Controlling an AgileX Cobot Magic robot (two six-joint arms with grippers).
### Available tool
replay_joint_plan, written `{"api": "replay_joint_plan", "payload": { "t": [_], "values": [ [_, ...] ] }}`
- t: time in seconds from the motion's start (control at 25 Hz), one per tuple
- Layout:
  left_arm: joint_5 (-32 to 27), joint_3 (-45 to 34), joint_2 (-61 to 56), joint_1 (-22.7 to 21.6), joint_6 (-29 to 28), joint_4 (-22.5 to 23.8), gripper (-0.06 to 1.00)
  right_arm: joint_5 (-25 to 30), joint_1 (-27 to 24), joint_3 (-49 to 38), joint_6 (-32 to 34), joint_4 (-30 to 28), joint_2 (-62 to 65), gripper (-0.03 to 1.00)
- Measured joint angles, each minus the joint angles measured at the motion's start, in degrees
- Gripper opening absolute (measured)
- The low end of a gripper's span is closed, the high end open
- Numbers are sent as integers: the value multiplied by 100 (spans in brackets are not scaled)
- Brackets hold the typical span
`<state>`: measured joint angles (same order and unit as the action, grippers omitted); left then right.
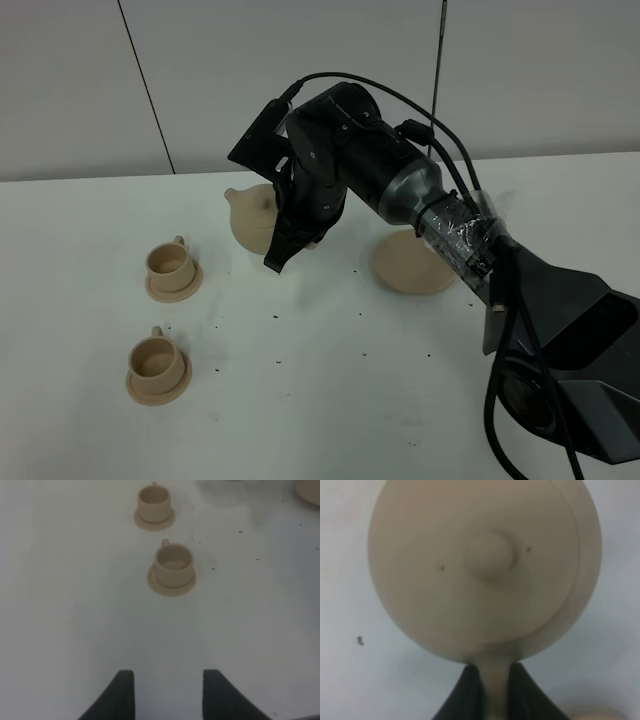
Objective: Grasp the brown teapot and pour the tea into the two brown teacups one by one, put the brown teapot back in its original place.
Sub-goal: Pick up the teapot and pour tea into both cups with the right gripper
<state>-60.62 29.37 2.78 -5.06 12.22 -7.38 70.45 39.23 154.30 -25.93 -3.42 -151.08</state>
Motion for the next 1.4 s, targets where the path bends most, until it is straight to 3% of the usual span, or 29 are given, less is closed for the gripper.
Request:
{"api": "replay_joint_plan", "payload": {
  "t": [0.48,0.96,1.4],
  "values": [
    [0,0,0,0,0,0,39,-543,59,25,-699,-472,-207,9],
    [0,0,0,0,0,6,39,-1163,411,25,-1560,-549,-259,9],
    [0,0,0,0,0,6,39,-1693,569,25,-2061,-1168,-418,9]
  ]
}}
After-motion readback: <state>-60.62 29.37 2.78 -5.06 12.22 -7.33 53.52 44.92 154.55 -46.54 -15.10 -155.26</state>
